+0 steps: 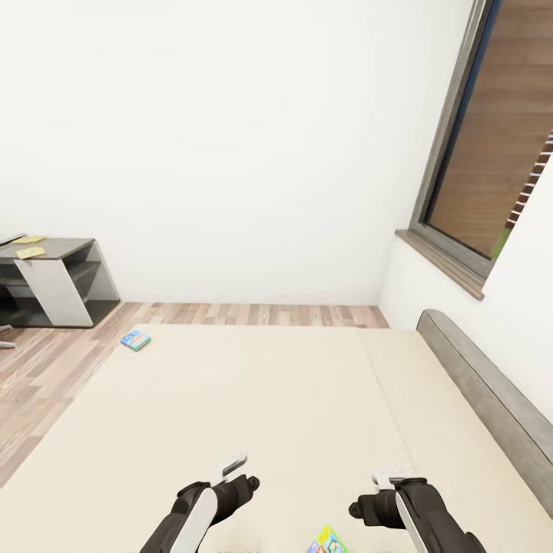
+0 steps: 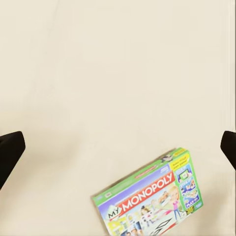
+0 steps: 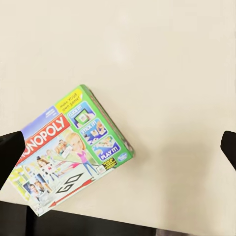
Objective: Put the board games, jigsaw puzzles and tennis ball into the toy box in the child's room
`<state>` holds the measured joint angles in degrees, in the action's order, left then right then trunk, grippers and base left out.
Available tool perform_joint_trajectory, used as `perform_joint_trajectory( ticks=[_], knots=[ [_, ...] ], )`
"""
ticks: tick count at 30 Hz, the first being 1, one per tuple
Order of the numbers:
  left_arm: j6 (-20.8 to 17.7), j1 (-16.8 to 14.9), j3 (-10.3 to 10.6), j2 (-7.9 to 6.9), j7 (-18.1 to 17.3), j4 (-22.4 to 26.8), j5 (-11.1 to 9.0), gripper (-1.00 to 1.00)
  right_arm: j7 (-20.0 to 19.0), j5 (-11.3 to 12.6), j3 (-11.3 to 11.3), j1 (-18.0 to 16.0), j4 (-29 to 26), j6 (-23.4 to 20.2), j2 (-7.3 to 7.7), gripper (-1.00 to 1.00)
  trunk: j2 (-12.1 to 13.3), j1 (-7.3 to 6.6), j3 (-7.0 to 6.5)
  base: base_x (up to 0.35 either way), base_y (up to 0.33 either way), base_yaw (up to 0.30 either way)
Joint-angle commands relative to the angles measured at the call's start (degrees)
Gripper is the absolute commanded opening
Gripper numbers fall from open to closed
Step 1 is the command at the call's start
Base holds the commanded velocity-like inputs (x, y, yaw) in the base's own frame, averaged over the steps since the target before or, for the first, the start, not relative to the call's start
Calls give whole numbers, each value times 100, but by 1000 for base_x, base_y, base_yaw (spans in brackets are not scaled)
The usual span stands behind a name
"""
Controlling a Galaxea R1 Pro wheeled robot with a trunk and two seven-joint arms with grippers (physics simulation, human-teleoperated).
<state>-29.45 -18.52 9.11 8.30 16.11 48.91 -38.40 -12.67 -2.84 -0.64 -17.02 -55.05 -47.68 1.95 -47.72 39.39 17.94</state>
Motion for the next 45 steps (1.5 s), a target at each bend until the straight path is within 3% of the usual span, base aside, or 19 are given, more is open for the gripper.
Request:
perform_joint_trajectory(
  ticks=[1,5,8,11,13,21,30,45],
  knots=[
    [-12,-3,12,-2,52,10,-60,100,-34,-30,-7,-3,-8,-25,0,100,-6,1,17,0,0,0],
    [-7,5,-3,-17,-434,14,-47,100,-292,160,-28,22,-201,-23,104,100,-6,1,55,0,0,0],
    [-9,9,-11,-25,-541,14,-43,100,-426,213,-32,26,-245,-23,156,100,-6,1,83,0,0,0],
    [-12,16,-25,-49,-750,14,-44,100,-895,325,-41,30,-326,-15,317,100,-6,1,111,0,0,0],
    [-13,22,-35,-66,-922,14,-46,100,-1422,403,-53,26,-360,0,442,100,-6,1,129,0,0,0],
    [-6,23,-34,-65,-940,14,-46,100,-1578,431,-57,25,-362,72,479,100,-6,1,204,0,0,0],
    [-16,22,-68,-69,-985,14,-69,100,-1654,441,-56,24,-265,491,489,100,-6,1,288,0,0,0],
    [-31,24,-177,-73,-1031,23,-205,100,-1674,445,-52,-33,324,726,483,100,-6,1,428,0,0,0]
  ],
)
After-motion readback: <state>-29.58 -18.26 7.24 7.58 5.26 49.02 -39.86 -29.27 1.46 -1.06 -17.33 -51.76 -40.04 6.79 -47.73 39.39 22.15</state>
